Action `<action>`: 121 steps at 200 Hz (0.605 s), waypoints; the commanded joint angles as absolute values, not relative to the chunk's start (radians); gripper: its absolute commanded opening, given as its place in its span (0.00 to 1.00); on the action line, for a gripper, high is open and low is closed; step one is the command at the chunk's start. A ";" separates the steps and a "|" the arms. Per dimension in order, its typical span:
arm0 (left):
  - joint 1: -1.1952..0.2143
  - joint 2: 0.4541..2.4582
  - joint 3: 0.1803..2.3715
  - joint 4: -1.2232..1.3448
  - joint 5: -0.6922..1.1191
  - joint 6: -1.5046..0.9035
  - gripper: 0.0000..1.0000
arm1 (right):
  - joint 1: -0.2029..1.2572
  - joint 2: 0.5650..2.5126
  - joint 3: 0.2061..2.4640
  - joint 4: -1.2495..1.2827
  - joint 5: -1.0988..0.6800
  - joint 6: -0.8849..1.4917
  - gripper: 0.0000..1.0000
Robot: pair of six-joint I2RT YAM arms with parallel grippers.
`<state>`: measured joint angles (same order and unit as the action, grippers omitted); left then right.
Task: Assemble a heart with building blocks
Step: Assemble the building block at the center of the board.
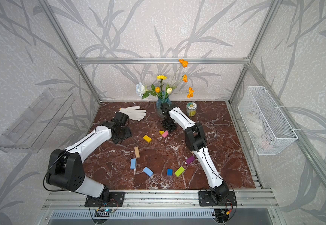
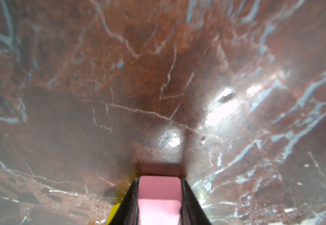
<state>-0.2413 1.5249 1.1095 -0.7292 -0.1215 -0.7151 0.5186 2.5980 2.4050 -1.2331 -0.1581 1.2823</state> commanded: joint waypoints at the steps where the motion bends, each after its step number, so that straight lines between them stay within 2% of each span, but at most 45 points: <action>1: -0.238 1.506 1.095 -0.737 -0.123 -0.705 0.77 | 0.514 2.621 2.428 -1.235 -0.146 1.295 0.05; 121: -0.237 1.505 1.094 -0.736 -0.120 -0.704 0.76 | 0.515 2.626 2.434 -1.226 -0.146 1.294 0.06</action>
<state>-0.2409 1.5249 1.1091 -0.7292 -0.1211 -0.7151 0.5186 2.5988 2.4069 -1.2266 -0.1581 1.2865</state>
